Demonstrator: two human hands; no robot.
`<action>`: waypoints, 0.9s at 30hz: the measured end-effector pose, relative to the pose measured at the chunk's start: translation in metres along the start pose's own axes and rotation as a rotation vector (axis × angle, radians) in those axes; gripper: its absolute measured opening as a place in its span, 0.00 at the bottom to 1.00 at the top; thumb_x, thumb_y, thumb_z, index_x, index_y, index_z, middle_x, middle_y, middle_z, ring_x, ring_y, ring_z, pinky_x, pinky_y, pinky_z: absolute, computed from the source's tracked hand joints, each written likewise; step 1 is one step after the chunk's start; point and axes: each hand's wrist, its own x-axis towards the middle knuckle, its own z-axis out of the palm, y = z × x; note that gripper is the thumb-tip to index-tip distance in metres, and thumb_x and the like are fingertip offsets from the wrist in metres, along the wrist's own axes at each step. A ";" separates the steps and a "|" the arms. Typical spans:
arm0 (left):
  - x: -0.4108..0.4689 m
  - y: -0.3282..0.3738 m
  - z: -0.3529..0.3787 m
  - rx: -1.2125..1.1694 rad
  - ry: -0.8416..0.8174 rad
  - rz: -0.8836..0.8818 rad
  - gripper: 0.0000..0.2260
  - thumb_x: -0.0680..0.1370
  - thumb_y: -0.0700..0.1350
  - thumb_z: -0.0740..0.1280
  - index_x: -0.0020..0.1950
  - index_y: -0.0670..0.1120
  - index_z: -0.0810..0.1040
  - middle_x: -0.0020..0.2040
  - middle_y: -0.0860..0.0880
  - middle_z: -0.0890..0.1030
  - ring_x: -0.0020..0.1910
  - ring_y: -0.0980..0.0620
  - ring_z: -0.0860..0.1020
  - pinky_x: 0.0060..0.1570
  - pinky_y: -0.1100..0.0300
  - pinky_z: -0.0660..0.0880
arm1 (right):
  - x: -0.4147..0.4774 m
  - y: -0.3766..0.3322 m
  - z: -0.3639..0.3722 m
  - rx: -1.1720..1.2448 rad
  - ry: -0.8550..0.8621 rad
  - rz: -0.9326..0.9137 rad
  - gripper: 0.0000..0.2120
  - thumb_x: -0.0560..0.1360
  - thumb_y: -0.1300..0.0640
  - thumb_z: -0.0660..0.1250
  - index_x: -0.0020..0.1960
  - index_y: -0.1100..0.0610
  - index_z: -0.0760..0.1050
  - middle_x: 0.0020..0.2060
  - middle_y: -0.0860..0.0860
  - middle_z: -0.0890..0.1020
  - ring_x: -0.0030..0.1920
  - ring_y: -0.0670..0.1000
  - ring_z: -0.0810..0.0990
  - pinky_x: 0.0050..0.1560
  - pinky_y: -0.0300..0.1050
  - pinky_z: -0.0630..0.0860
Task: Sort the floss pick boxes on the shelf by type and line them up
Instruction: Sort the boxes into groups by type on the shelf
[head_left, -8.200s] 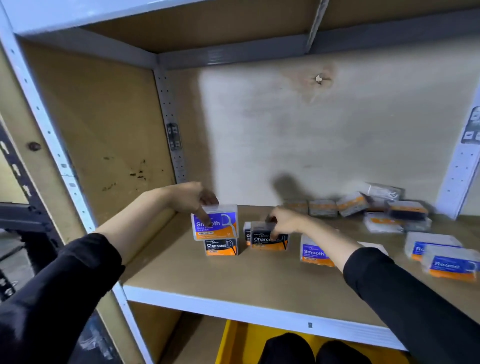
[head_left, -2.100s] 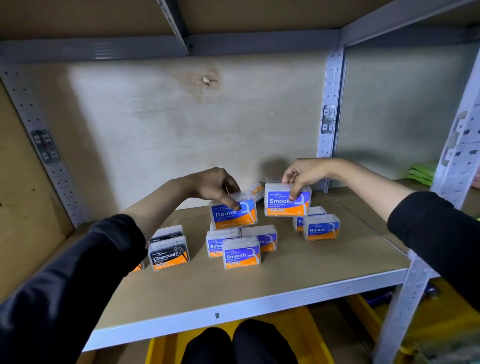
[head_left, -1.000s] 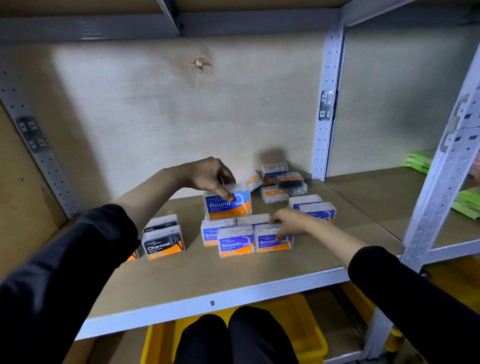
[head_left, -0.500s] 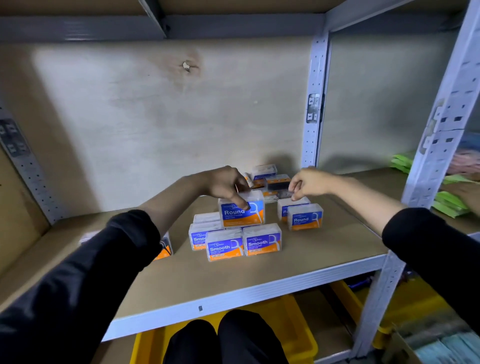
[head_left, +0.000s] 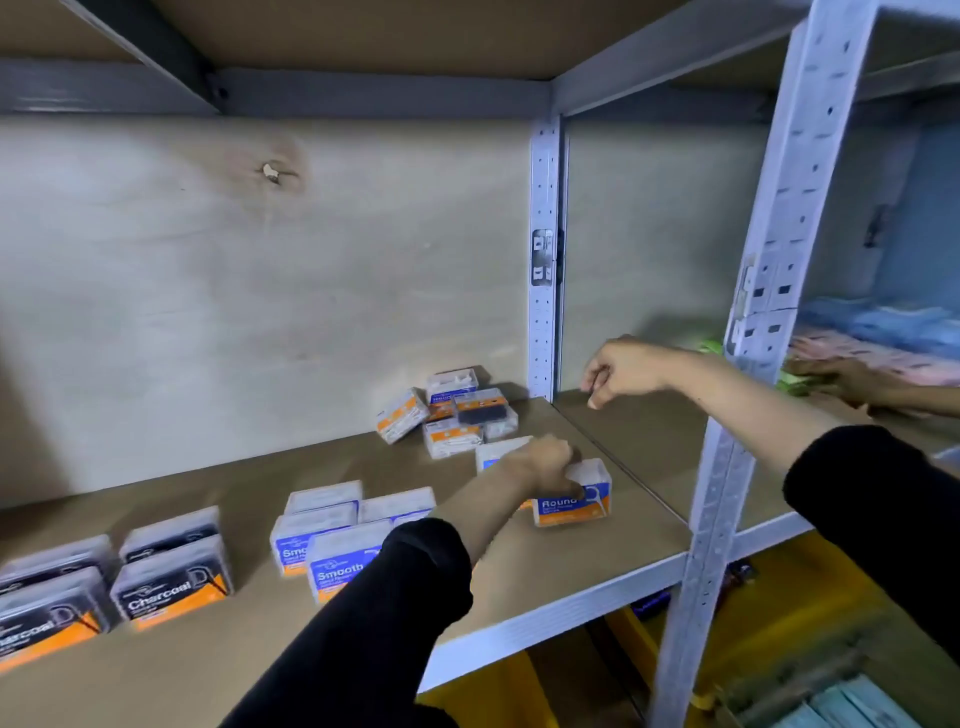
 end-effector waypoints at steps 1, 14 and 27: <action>0.007 0.004 0.003 0.005 -0.002 -0.005 0.22 0.76 0.48 0.66 0.67 0.38 0.71 0.64 0.38 0.75 0.63 0.41 0.73 0.59 0.53 0.70 | 0.001 0.004 0.000 0.000 -0.007 0.004 0.15 0.69 0.59 0.72 0.55 0.61 0.79 0.54 0.56 0.82 0.48 0.49 0.76 0.48 0.37 0.67; 0.043 0.009 0.027 -0.020 -0.018 -0.064 0.19 0.76 0.49 0.64 0.60 0.37 0.73 0.60 0.38 0.77 0.59 0.41 0.75 0.55 0.51 0.73 | 0.019 0.029 0.005 0.022 -0.062 -0.027 0.14 0.71 0.58 0.71 0.56 0.59 0.78 0.54 0.56 0.81 0.46 0.49 0.75 0.42 0.39 0.69; 0.020 -0.019 -0.020 -0.096 0.187 -0.007 0.20 0.78 0.45 0.63 0.68 0.40 0.69 0.66 0.41 0.74 0.64 0.44 0.73 0.62 0.54 0.71 | 0.045 0.017 0.014 0.046 -0.033 -0.017 0.14 0.70 0.59 0.71 0.55 0.59 0.79 0.53 0.55 0.82 0.45 0.48 0.74 0.37 0.31 0.65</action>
